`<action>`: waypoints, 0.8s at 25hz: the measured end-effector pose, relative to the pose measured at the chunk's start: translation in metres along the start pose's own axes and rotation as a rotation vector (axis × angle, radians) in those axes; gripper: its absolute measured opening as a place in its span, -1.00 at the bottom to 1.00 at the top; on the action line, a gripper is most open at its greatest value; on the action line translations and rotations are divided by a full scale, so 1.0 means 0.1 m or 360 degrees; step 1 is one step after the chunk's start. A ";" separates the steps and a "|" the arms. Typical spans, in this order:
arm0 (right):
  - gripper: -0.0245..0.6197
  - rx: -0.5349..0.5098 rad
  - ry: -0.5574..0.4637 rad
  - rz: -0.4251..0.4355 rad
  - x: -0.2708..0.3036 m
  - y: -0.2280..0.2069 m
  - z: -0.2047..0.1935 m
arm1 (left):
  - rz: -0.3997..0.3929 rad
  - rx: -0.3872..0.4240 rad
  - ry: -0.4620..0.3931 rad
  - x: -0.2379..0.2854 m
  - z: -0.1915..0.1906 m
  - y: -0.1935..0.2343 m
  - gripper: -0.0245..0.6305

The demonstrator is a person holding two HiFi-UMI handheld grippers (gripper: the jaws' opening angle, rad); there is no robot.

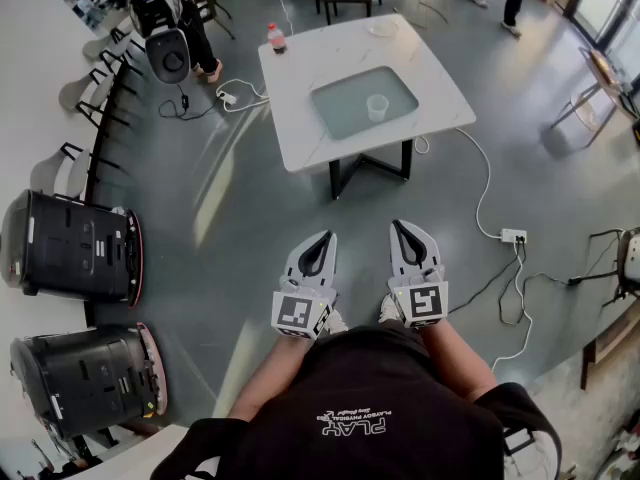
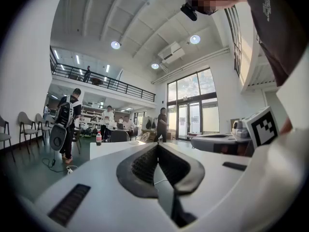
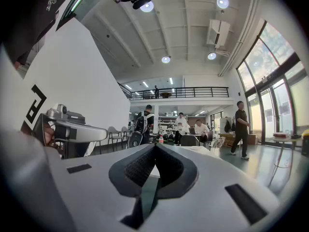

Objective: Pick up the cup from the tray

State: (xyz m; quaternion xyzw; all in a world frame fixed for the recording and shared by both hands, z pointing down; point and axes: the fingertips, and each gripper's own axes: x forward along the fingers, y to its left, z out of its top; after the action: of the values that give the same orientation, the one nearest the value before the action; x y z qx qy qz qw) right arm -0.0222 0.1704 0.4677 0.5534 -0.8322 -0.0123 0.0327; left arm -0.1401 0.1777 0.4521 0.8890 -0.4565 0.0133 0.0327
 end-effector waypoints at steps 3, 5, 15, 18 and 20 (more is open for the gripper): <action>-0.90 0.0014 -0.0054 -0.0011 0.09 -0.12 0.07 | 0.0019 0.0046 -0.0038 0.16 0.06 0.01 -0.92; -0.90 0.0008 -0.0062 -0.0003 0.11 -0.15 0.11 | 0.0031 0.0057 -0.0045 0.20 0.07 0.01 -0.92; -0.90 0.0001 -0.0168 0.0020 0.06 -0.26 0.21 | 0.0057 0.0064 -0.0048 0.26 0.06 -0.11 -0.92; -0.90 0.0035 -0.0218 -0.0008 -0.02 -0.32 0.23 | 0.0057 0.0050 -0.0051 0.27 0.07 -0.17 -0.92; -0.90 0.0033 -0.0213 -0.0008 -0.06 -0.34 0.22 | 0.0049 0.0061 -0.0051 0.29 0.06 -0.21 -0.92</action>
State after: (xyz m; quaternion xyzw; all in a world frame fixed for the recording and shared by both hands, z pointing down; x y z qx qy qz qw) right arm 0.0102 0.1626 0.4439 0.5537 -0.8312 -0.0407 -0.0289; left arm -0.1060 0.1663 0.4467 0.8825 -0.4702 0.0083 0.0081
